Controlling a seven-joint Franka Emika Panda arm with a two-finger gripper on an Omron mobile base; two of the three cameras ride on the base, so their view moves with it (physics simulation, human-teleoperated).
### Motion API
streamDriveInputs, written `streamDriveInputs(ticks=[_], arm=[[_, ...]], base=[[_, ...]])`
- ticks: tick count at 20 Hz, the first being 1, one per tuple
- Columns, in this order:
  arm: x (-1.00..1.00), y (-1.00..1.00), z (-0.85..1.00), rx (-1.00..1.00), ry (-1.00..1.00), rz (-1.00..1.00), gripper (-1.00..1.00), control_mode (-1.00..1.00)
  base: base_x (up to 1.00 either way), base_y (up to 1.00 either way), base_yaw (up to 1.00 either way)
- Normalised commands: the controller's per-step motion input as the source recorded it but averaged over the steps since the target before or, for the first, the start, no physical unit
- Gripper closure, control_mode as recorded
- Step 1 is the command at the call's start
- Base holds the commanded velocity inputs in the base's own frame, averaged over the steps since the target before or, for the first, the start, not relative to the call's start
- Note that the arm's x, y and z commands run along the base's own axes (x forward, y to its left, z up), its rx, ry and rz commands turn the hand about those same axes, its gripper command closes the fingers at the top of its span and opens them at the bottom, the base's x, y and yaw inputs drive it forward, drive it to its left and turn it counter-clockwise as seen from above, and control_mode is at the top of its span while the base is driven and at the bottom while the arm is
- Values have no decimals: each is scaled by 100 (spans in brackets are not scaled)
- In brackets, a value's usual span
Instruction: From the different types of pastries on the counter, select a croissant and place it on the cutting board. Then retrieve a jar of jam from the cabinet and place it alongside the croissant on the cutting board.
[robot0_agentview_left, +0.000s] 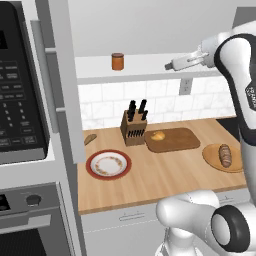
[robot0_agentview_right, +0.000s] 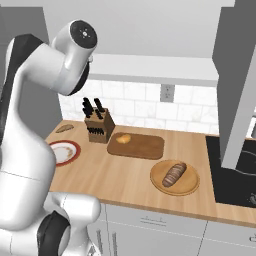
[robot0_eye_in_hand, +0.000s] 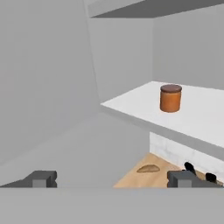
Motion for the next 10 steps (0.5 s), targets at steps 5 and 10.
streamDriveInputs(ticks=[5,10], arm=[[31,29,-3,0,-12,0,-100,-100],[30,3,0,0,-5,0,-100,-100]], base=[[0,0,0],[0,0,0]])
